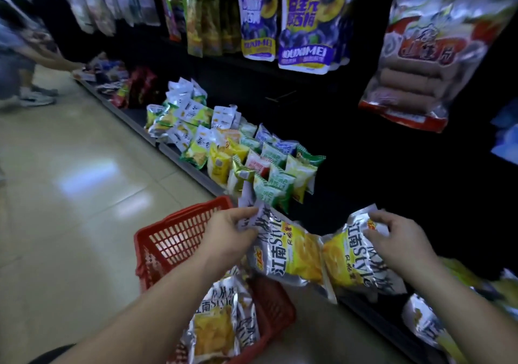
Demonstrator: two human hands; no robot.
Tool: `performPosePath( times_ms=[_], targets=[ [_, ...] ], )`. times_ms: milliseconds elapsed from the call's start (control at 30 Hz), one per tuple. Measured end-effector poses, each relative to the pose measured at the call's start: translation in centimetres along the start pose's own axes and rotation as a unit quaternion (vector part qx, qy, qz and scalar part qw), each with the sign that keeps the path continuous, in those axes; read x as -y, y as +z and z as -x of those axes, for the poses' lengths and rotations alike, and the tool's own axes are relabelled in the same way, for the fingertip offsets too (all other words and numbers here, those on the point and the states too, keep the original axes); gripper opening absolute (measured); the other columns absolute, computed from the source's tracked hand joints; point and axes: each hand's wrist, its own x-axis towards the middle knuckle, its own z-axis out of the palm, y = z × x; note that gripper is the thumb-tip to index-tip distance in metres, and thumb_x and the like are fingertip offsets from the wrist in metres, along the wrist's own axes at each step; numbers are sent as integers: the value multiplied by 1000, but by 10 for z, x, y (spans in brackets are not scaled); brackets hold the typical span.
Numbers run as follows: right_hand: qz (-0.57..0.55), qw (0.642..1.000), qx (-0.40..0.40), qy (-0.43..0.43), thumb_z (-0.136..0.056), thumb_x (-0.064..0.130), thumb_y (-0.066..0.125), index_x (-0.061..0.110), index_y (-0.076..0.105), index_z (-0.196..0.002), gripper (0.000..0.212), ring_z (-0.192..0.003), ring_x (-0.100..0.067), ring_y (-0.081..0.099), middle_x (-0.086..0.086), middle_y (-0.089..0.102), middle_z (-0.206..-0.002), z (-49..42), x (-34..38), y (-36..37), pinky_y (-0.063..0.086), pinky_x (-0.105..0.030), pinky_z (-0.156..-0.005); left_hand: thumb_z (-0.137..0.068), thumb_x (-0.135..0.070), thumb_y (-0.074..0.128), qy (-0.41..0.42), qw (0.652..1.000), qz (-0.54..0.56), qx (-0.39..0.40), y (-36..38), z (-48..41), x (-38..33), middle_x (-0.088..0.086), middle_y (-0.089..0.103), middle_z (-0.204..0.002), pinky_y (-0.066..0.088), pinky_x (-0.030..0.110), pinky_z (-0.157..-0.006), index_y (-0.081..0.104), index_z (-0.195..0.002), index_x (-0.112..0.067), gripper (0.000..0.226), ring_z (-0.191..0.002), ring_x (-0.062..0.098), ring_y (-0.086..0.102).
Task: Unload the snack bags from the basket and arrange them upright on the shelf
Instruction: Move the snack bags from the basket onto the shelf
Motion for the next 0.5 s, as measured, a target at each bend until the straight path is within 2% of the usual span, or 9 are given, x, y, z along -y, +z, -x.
performPosePath(
  times_ms=[33,133,167,233,333,400,467,500],
  targets=[
    [0,1000,-18,18,-96,26,67,14,61,-138,45,-123,-28,59,-7,62,-139,2,-9,-8,43,-32,-89,-87,-13,76,-1,1000,-2,10,15,-3,-5,3,66,-135,64,31,-75,70,-128,-25,43,-85,8,74],
    [-11,995,-63,76,-98,26,63,12,57,-142,46,-118,-30,61,-10,61,-139,5,-49,-33,45,-33,-84,-87,-11,78,-2,1000,8,28,68,-11,-19,8,71,-123,54,19,-53,71,-126,-22,41,-67,6,66],
    [-17,993,-74,94,-98,26,63,12,57,-143,47,-119,-30,61,-9,61,-140,5,-65,-42,48,-35,-88,-87,-10,78,1,999,20,29,87,-11,-25,8,72,-118,51,17,-52,72,-125,-21,40,-67,6,65],
    [-27,989,-85,119,-99,28,63,14,56,-143,47,-125,-28,58,-8,61,-141,6,-96,-58,50,-41,-97,-85,-12,80,15,999,41,31,121,-11,-36,0,71,-112,50,18,-60,73,-121,-22,38,-81,5,67],
    [-55,979,-107,166,-97,28,64,16,55,-143,48,-124,-27,60,-7,62,-138,16,-140,-87,52,-44,-97,-85,-13,80,-16,992,100,72,175,-10,-54,-2,73,-111,58,28,-63,70,-126,-20,43,-72,4,67],
    [-69,969,-142,191,-94,26,66,20,58,-139,45,-111,-26,66,-5,68,-127,23,-172,-106,55,-40,-91,-85,-8,79,-29,987,123,98,219,-13,-64,0,75,-102,54,18,-56,68,-128,-14,45,-61,-3,63],
    [-74,958,-182,210,-90,24,69,21,59,-137,48,-99,-25,68,-5,71,-112,26,-203,-124,55,-38,-86,-87,0,74,-36,980,150,124,264,-12,-80,-9,69,-86,44,5,-47,67,-128,-9,42,-52,-6,61],
    [-80,950,-207,221,-89,22,70,20,57,-139,52,-96,-24,67,-4,70,-107,29,-217,-133,53,-36,-84,-88,2,72,-25,978,157,134,284,-8,-92,-11,67,-84,43,4,-45,68,-127,-9,41,-51,-7,61]
  ],
)
